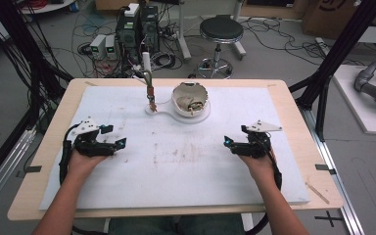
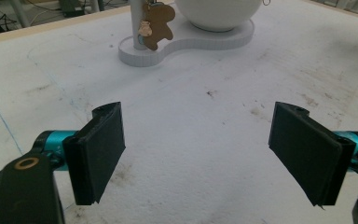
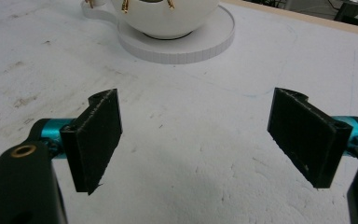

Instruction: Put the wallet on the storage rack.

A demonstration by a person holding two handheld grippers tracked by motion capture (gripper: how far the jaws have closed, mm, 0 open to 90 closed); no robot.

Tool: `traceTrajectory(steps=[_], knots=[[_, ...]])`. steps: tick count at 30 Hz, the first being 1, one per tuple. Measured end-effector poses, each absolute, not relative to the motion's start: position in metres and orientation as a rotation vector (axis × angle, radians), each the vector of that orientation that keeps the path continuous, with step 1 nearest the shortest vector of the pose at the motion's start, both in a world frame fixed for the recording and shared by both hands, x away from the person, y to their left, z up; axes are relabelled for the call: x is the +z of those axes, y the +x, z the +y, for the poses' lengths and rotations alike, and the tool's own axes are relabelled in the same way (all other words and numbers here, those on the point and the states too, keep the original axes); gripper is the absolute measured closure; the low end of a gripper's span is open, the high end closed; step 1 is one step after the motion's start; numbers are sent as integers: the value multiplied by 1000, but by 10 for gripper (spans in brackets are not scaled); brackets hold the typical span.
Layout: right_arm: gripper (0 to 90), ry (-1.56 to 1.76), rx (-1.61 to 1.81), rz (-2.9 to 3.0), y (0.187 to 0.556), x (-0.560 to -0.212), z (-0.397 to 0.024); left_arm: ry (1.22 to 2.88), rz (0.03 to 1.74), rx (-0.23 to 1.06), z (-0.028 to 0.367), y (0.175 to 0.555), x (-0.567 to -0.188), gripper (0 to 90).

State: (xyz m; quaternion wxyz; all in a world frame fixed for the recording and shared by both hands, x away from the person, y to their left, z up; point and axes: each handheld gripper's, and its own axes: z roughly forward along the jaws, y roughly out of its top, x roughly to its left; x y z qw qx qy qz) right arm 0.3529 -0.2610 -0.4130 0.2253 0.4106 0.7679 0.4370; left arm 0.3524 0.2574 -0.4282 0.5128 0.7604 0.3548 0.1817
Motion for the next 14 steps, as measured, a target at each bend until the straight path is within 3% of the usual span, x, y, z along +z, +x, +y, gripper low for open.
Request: traceTrajectory(steps=[14], knots=[[180, 1133, 1197, 2105, 353, -412, -262, 1827, 853, 429, 258, 354, -429, 183]])
